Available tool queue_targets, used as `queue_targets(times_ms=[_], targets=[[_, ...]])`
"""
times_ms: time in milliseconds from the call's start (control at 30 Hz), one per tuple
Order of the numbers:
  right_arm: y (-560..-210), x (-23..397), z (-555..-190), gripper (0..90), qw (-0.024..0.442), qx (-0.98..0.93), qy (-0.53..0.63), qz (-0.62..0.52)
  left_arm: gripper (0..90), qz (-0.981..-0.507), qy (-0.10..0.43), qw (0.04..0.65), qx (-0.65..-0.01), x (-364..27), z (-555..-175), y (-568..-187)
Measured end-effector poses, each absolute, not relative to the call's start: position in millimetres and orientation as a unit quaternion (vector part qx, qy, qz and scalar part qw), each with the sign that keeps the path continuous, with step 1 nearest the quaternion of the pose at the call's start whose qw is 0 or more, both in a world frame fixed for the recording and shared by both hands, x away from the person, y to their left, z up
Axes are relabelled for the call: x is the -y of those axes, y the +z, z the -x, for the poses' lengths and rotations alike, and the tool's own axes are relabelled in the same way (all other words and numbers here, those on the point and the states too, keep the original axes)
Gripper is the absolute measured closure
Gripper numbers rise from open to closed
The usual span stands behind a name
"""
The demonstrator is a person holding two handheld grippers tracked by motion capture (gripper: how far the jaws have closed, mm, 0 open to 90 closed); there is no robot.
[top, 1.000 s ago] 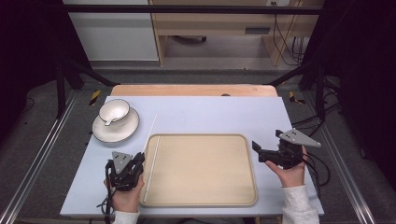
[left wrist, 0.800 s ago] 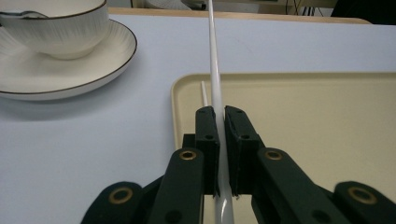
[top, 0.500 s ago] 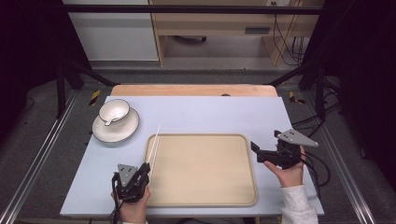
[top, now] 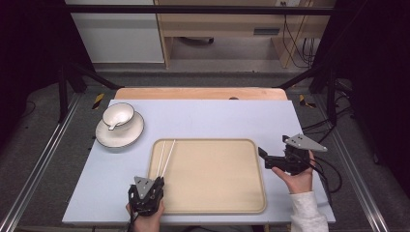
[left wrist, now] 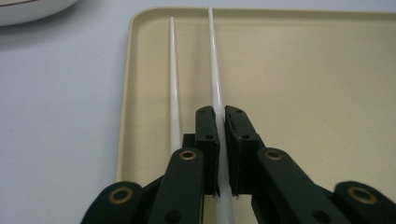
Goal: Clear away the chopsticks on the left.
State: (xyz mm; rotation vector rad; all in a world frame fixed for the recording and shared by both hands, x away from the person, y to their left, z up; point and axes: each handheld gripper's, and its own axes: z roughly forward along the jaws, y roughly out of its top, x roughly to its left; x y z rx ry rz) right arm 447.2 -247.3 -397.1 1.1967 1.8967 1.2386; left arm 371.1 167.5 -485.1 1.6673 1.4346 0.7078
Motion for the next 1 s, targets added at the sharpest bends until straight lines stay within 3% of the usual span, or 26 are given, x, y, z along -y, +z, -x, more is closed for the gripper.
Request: queue_targets(times_ms=[1000], targets=[[-398.5, 246.1, -448.2, 3.0, 0.286, -0.712, 0.460, -0.447, 81.9, -0.676, 0.274, 0.381, -0.568, -160.1, -375.6, -492.0]])
